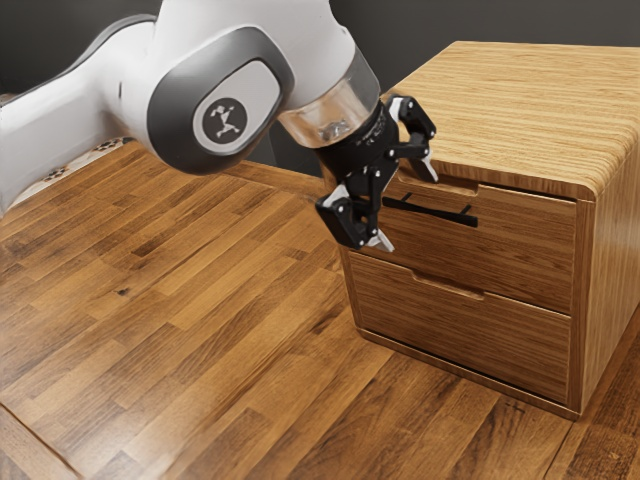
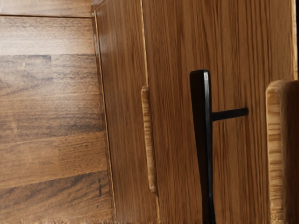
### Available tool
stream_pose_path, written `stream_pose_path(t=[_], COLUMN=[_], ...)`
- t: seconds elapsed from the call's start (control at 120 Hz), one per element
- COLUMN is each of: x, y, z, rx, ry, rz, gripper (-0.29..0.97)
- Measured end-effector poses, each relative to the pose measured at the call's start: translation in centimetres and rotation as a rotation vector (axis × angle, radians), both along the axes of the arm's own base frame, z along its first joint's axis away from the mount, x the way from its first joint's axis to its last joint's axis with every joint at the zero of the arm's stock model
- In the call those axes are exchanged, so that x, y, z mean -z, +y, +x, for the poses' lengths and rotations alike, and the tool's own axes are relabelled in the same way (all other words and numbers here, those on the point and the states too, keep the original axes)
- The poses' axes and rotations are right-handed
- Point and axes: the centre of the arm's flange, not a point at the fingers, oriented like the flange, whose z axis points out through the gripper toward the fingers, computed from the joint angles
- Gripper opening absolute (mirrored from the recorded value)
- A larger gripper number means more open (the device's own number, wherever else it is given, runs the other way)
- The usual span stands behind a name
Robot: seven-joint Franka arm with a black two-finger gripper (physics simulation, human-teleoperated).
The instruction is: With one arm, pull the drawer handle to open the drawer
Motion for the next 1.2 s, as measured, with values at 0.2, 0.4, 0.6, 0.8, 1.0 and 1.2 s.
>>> stream_pose_path(t=[0.2, 0.4, 0.6, 0.8, 1.0, 1.2], x=[0.6, 1.0, 1.0, 1.5, 2.0, 2.3], y=[-2.0, -2.8, -1.6, -0.1, 1.0, 0.9], z=[-0.1, -0.1, 0.0, 0.6, 1.0, 1.1], rx=[-0.009, -0.026, -0.065, -0.108, -0.140, -0.149], ry=[0.006, 0.009, 0.007, 0.010, 0.012, 0.011], rz=[-0.010, -0.019, -0.026, -0.027, -0.025, -0.018], gripper=[0.68, 0.68, 0.68, 0.68, 0.68, 0.68])
